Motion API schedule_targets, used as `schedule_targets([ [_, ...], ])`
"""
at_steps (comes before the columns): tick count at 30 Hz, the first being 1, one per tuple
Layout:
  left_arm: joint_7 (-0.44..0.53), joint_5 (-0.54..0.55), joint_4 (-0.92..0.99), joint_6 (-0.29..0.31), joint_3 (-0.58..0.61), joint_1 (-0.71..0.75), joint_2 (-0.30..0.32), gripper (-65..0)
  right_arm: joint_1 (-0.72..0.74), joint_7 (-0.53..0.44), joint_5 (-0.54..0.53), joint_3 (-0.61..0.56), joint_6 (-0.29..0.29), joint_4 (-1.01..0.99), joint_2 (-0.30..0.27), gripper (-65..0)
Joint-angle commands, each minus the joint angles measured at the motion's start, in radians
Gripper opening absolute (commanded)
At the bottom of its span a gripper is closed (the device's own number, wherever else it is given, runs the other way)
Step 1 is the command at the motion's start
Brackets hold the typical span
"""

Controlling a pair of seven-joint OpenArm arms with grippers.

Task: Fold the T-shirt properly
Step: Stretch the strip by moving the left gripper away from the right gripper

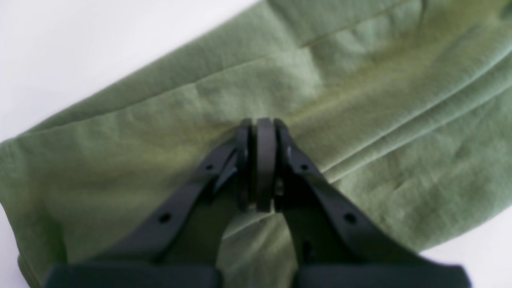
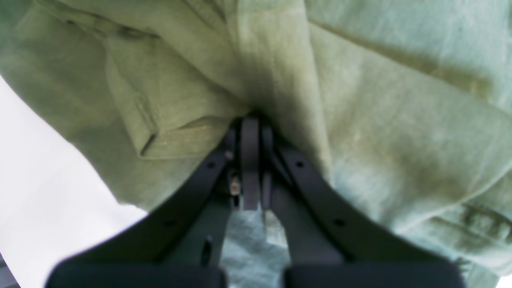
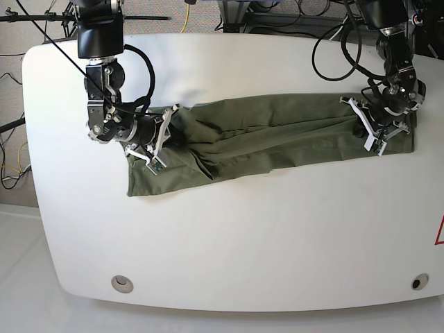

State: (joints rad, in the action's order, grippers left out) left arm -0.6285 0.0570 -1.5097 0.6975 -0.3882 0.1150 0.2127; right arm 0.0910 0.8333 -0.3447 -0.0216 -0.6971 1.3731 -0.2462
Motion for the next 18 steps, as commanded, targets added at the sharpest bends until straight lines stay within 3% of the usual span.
schedule_targets([
  [1, 0.004, 0.008, -0.023, 0.001, -0.006, -0.012, 0.018, -64.9, 0.002, 0.079, 0.077, 0.000, 0.024, -0.010, -0.012, -65.0],
  [18, -0.036, -0.006, -0.103, 0.001, -0.024, -0.004, 0.014, -65.0, 0.010, 0.085, 0.082, -0.006, 0.023, -0.028, -0.010, -65.0],
])
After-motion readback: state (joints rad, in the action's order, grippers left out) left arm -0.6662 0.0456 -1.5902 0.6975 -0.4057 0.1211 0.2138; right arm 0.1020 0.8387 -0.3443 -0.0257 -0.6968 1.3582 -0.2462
